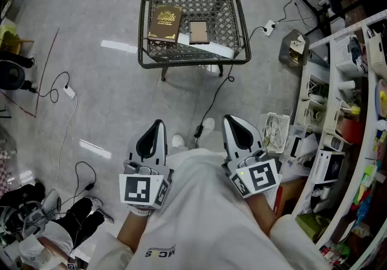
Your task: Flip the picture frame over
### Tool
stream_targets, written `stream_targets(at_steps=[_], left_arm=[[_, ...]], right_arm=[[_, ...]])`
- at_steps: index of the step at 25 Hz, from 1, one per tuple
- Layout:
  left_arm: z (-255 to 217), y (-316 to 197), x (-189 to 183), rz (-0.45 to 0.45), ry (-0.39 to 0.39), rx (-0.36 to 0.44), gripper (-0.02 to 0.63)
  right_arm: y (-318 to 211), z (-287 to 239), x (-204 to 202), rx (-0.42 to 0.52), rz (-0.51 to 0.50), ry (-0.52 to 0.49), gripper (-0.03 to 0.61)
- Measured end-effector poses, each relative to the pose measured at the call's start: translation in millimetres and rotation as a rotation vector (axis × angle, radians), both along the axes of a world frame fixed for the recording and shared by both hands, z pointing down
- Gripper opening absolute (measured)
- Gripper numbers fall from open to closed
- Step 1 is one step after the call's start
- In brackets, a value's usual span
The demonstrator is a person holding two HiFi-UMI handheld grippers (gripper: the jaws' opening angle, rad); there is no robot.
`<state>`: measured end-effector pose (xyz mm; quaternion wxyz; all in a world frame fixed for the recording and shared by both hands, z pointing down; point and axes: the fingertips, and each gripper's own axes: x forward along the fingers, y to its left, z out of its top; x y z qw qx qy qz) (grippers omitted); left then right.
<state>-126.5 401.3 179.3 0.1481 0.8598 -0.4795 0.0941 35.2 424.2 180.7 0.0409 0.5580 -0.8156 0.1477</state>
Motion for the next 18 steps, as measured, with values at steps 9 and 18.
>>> stream_targets(at_steps=[9,18], left_arm=[[1,-6,22,-0.013,0.014,-0.012,0.025],[-1,-16,55,-0.071,0.004,-0.038,0.025]], right_arm=[[-12,0,-1,0.023,-0.060,-0.001,0.014],[-31,3,36,0.026,-0.084,-0.038,0.014]])
